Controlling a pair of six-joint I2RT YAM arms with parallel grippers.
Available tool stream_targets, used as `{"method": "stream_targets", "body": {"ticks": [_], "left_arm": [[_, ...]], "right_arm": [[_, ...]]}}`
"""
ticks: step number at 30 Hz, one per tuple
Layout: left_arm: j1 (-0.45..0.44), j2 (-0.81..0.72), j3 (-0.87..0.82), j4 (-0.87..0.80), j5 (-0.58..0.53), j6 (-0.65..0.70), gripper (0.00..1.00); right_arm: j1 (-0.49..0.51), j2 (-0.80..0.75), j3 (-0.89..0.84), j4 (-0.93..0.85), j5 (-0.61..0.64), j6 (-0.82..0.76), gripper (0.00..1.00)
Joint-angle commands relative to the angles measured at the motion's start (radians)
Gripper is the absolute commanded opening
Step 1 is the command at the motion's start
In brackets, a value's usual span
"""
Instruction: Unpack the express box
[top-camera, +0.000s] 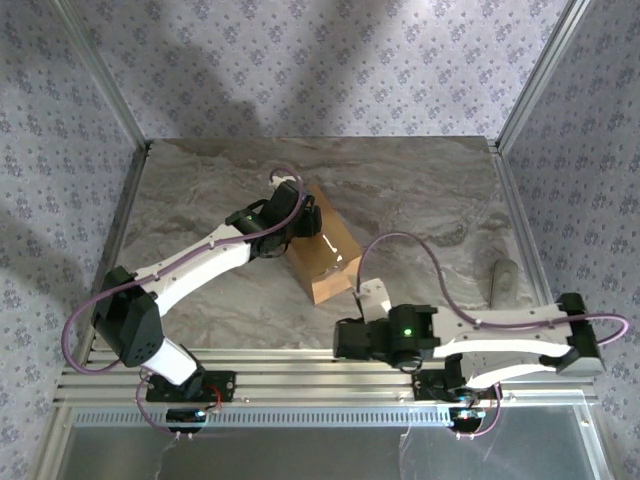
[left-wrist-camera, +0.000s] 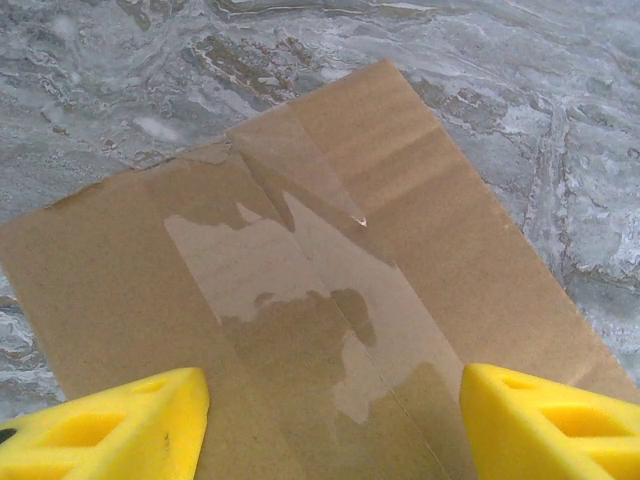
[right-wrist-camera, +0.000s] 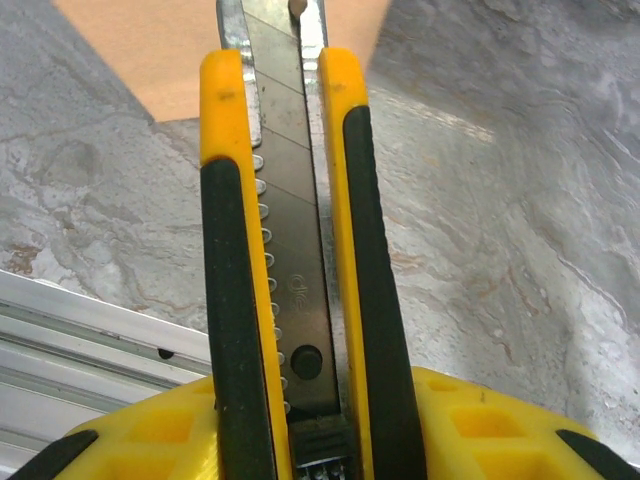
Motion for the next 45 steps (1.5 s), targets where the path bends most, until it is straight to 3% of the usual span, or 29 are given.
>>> {"method": "stream_targets", "body": {"ticks": [1,6,11,17,23,29,36,45], "left_arm": [[-0.005,-0.034,0.026,-0.084,-0.009,0.014,0.68],[-0.004,-0.125,0.060,-0.138,0.045,0.015,0.69],[0.009,-0.227,0.029,-0.225,0.053,0.004,0.70],[0.027,-0.344,-0.139,-0.252,0.061,-0.055,0.70],[0.094,-0.391,-0.299,-0.223,0.119,-0.116,0.70],[0.175,-0.336,-0.326,-0.146,0.215,-0.120,0.70],[0.182,-0.195,-0.248,-0.100,0.246,-0.096,0.69],[0.180,-0.120,-0.218,-0.055,0.280,-0.097,0.69]], "right_arm": [[-0.010,-0.099,-0.042,-0.051,0.062,0.071,0.00],[-0.130,-0.245,-0.075,-0.022,0.095,-0.023,0.00],[-0.323,-0.326,-0.074,0.097,0.078,-0.240,0.00],[-0.631,-0.273,-0.040,0.257,-0.095,-0.501,0.00],[-0.814,-0.122,0.015,0.424,-0.255,-0.671,0.00],[-0.900,0.069,0.076,0.593,-0.288,-0.749,0.00],[-0.900,0.211,0.122,0.699,-0.280,-0.758,0.00],[-0.840,0.190,0.024,0.741,-0.246,-0.674,0.00]]}}
